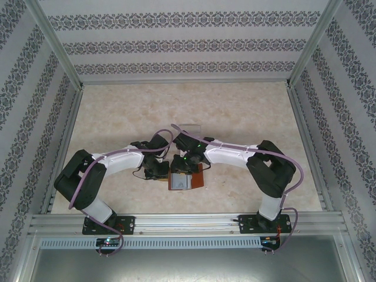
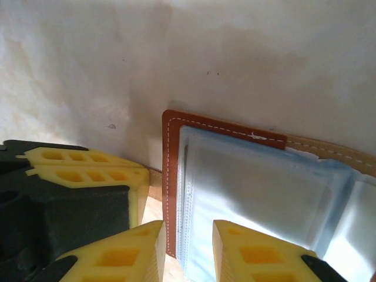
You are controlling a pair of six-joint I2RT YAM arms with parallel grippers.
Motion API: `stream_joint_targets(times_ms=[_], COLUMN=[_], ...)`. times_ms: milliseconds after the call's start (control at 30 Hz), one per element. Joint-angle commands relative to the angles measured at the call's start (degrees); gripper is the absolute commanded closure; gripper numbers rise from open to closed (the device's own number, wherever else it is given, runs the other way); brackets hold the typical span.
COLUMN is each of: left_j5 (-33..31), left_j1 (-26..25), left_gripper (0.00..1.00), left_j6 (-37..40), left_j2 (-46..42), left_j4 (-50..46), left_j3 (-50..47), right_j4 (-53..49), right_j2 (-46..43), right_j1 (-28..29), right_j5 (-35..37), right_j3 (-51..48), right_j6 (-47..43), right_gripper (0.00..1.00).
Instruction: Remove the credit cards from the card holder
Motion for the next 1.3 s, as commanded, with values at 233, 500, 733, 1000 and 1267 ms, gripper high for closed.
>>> stream_joint_targets(times_ms=[233,500,733,1000,1267], left_j5=[0.2,0.1,0.3,0.2,0.3], left_j1=[-0.7,-0.7,-0.7,-0.7,-0.7], left_gripper=[0.92,0.92,0.92,0.92,0.92], left_j6=[0.8,1.0,1.2,1.4,1.5], left_j2=[-0.3,-0.6,-0.7,-1.1,-1.2], left_j4=[0.9,0.9,0.8,0.7,0.7], left_j3=[-1.6,-1.6,-1.4,-1.6,-1.7], right_j4=[0.2,-6.4,-12.9,-19.0,-23.5], right_j2=[2.7,2.6,2.8,3.3,2.3], right_j1=[1.6,2.0,2.9,4.1,4.8], right_j5=[0.3,5.6,10.6,15.5,19.6], right_j3=[1.0,2.5,5.3,8.4,9.6], right_j6=[2.0,0.9,-0.6,-1.9,-2.1], right_gripper=[0.70,0.62,0.53,0.45,0.44])
